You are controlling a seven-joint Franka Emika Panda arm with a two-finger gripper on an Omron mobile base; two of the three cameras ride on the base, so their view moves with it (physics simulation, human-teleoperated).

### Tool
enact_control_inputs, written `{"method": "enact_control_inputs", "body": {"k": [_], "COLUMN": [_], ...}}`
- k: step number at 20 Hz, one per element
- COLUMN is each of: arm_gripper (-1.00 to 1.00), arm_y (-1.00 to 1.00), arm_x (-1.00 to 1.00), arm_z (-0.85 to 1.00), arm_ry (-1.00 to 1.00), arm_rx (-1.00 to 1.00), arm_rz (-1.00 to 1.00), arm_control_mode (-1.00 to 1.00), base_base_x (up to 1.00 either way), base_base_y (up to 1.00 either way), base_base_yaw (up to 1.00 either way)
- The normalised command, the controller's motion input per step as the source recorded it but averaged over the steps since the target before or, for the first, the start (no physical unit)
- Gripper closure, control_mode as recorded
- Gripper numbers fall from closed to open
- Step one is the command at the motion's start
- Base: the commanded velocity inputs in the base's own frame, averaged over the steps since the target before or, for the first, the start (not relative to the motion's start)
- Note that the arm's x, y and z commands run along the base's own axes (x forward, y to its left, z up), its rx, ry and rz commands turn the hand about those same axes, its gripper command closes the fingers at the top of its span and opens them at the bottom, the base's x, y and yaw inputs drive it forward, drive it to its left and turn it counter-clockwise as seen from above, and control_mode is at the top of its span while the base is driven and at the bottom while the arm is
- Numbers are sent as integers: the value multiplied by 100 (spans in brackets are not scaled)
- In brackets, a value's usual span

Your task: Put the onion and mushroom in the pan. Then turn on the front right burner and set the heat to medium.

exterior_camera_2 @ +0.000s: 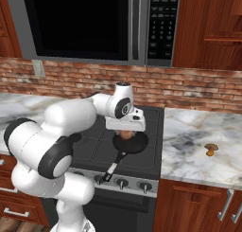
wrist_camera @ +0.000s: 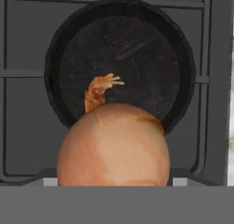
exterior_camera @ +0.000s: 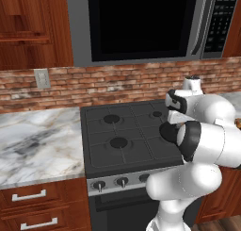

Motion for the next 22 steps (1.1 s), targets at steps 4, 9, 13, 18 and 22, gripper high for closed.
{"method": "enact_control_inputs", "body": {"k": [4, 9, 13, 18, 22], "arm_gripper": [100, 100, 100, 100, 100], "arm_y": [1, 0, -10, -25, -17], "arm_x": [57, 52, 15, 18, 17], "arm_z": [-5, -13, -17, -44, -33], "arm_ry": [0, 2, 16, 12, 7], "arm_rx": [0, 0, 0, 0, 0], "arm_rz": [-2, -4, -2, -1, 0], "arm_control_mode": [-100, -100, -100, -100, -100], "base_base_x": [0, 0, 0, 0, 0], "base_base_y": [0, 0, 0, 0, 0], "base_base_yaw": [0, 0, 0, 0, 0]}}
